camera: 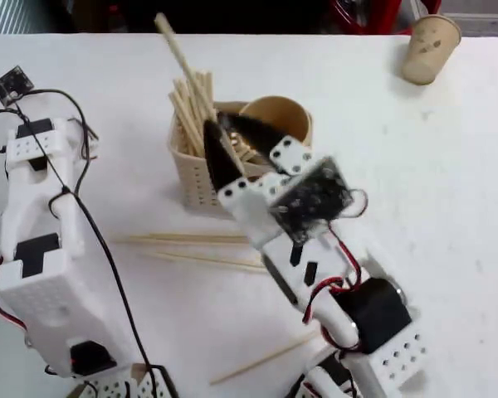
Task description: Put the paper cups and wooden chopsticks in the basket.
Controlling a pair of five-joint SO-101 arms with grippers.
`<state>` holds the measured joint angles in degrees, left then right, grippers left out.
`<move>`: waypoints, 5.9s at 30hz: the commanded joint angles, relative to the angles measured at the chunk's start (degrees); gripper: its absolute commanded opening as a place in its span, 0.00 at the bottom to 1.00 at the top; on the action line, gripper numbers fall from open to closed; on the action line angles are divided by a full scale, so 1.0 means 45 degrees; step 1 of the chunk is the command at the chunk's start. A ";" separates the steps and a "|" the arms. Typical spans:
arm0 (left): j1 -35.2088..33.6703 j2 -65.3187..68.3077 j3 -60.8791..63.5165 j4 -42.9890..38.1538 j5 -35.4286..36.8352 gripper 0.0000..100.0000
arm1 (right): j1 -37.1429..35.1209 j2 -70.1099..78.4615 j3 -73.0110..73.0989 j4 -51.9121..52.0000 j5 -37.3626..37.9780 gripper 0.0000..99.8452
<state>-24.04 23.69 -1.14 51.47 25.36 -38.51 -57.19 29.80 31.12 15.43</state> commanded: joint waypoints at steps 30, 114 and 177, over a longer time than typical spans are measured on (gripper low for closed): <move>-0.0127 -0.0049 -0.0137 -0.0274 0.0039 0.17 | 0.1983 0.1631 0.5392 -0.4171 -0.2403 0.17; -0.0147 -0.0049 -0.0137 -0.0274 0.0039 0.17 | -0.0889 0.4386 -0.1192 -0.4366 0.1934 0.02; -0.0147 -0.0049 -0.0117 -0.0274 0.0039 0.17 | -0.2823 0.2569 1.0432 0.1709 0.3946 0.19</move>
<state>-24.22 23.69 -1.14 51.47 25.36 -50.55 -46.37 75.52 42.11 33.89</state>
